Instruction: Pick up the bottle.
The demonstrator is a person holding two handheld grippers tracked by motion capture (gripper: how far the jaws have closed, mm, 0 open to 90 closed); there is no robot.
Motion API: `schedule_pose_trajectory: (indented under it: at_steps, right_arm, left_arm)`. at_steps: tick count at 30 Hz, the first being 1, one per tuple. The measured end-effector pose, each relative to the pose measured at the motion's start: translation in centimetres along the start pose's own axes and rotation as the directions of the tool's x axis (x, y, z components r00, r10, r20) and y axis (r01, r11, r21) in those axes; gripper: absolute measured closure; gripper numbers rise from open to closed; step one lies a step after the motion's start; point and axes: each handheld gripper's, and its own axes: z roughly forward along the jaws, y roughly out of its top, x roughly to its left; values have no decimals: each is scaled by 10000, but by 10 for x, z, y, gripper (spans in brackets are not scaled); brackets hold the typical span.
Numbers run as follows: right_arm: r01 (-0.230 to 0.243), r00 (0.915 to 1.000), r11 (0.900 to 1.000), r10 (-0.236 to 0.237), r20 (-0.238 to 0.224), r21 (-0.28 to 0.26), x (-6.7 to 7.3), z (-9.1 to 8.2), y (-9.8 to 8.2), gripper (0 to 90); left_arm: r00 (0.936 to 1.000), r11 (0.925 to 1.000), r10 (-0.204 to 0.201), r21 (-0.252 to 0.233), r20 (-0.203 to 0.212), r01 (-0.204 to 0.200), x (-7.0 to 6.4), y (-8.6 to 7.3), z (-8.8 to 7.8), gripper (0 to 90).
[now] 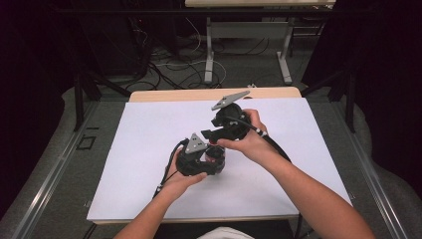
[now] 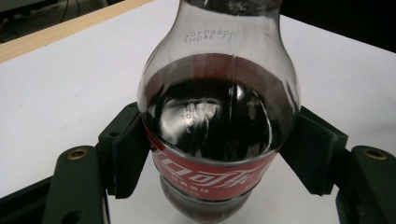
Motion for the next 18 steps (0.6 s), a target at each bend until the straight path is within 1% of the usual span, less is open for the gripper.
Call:
schedule_pose_trajectory:
  at_steps: [2, 3, 4, 5, 7, 8, 9, 10, 12, 13, 14, 15, 16, 18]
  right_arm:
    - [184, 9997, 9998, -186, 128, 120, 3, 6, 0, 483]
    - [140, 9996, 9997, -145, 233, 198, 5, 8, 0, 493]
    - [212, 9992, 9993, -222, 330, 301, 7, 9, 0, 502]
    - [197, 9993, 9988, -210, 299, 453, 8, 10, 0, 506]
    - [216, 9988, 9987, -236, 432, 460, 10, 11, -1, 518]
    - [215, 9989, 9986, -234, 394, 478, 10, 11, -1, 520]
    - [172, 9991, 9988, -188, 369, 448, 10, 10, -1, 521]
    - [180, 9991, 9988, -197, 373, 445, 10, 9, -1, 520]
    - [82, 9996, 9988, -94, 255, 480, 9, 8, -1, 523]
    - [13, 9998, 9987, -23, 184, 510, 8, 8, -1, 530]
    - [-28, 10000, 9982, 26, 33, 592, 7, 7, -1, 546]
    - [-33, 10000, 9984, 36, -47, 560, 6, 7, -1, 573]
    - [-47, 9997, 9981, 62, -238, 607, 5, 6, -1, 599]
    - [64, 9991, 9980, -38, -418, 636, 4, 5, -1, 603]
  left_arm:
    - [10000, 10000, 1, -16, -69, -1, 0, 0, -1, 300]
    - [10000, 10000, 15, 36, -32, -15, 1, 1, -2, 300]
    - [10000, 10000, -11, -11, -80, 11, 1, 1, -2, 300]
    - [9999, 10000, 9, -85, -104, -10, 1, 1, -2, 300]
    - [9999, 10000, 33, -21, -140, -33, 3, 1, -3, 300]
    - [9997, 9999, 6, -134, -231, -9, 4, 1, -3, 300]
    - [9997, 9999, -13, -148, -227, 10, 4, 1, -3, 300]
    - [9998, 10000, 5, -54, -203, -6, 5, 1, -4, 300]
    - [9996, 9999, -68, -129, -276, 64, 5, 1, -5, 301]
    - [9997, 9998, -99, -181, -238, 95, 5, 1, -4, 301]
    - [9997, 9998, -108, -171, -240, 104, 6, 1, -5, 300]
    - [9996, 9998, -118, -178, -245, 114, 6, 1, -5, 300]
    - [9997, 9998, -101, -180, -232, 97, 6, 1, -5, 301]
    - [9997, 9998, -91, -200, -218, 87, 6, 1, -5, 301]
